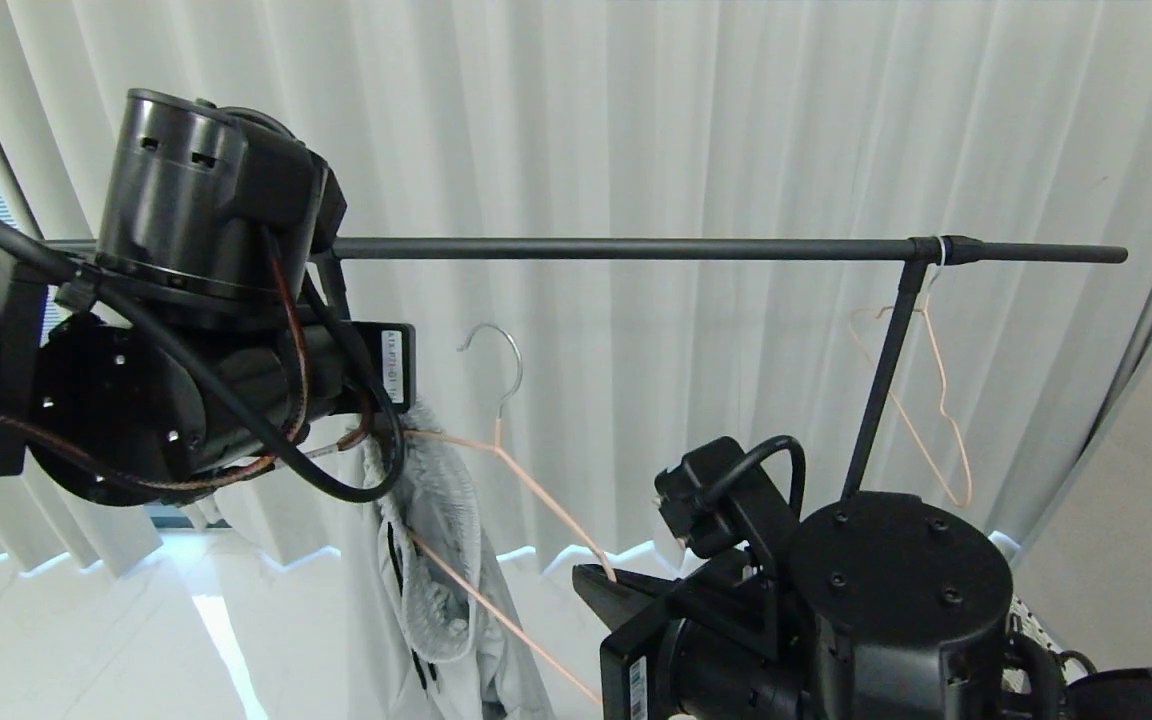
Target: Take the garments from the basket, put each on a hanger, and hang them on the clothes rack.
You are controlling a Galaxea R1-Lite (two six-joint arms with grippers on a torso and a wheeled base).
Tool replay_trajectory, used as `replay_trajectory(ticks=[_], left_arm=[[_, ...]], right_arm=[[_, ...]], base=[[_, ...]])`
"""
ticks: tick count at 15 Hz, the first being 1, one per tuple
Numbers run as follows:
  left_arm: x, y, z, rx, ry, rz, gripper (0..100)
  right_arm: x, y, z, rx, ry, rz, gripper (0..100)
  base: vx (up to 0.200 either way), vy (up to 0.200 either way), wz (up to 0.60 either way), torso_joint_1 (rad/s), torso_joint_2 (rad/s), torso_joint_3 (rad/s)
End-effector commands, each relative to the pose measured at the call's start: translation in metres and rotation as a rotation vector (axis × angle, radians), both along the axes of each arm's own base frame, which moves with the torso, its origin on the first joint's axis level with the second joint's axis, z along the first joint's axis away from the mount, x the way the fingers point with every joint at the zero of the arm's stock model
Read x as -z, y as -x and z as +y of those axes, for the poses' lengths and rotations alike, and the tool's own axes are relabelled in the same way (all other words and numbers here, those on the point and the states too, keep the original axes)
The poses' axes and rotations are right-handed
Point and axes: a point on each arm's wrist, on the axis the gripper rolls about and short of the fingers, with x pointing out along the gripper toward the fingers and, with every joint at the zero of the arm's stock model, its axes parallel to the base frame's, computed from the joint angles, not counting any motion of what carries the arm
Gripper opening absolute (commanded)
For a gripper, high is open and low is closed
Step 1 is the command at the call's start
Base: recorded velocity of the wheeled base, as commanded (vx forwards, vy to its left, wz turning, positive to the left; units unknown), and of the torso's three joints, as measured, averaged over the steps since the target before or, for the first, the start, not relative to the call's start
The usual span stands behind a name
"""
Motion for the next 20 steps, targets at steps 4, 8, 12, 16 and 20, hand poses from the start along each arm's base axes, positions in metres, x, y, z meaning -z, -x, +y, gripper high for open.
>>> replay_trajectory(ticks=[4, 8, 12, 16, 20], left_arm=[[-0.013, 0.025, -0.030, 0.126, 0.105, -0.035, 0], [-0.021, 0.032, -0.024, 0.136, 0.129, -0.053, 0], [-0.017, 0.040, -0.024, 0.200, 0.145, -0.026, 0], [-0.027, 0.040, -0.022, 0.198, 0.198, -0.096, 0], [-0.047, 0.042, -0.025, 0.216, 0.255, -0.166, 0]], right_arm=[[-0.007, -0.008, 0.004, 0.020, -0.034, -0.008, 0], [-0.017, -0.027, -0.004, 0.080, -0.095, -0.035, 0], [-0.029, -0.029, 0.000, 0.083, -0.139, -0.053, 0], [-0.042, -0.026, -0.006, 0.077, -0.178, -0.075, 0], [-0.049, -0.023, -0.011, 0.068, -0.175, -0.117, 0]], base=[[0.000, 0.000, 0.00, 0.000, 0.00, 0.000], [0.000, 0.000, 0.00, 0.000, 0.00, 0.000], [0.000, 0.000, 0.00, 0.000, 0.00, 0.000], [0.000, 0.000, 0.00, 0.000, 0.00, 0.000], [0.000, 0.000, 0.00, 0.000, 0.00, 0.000]])
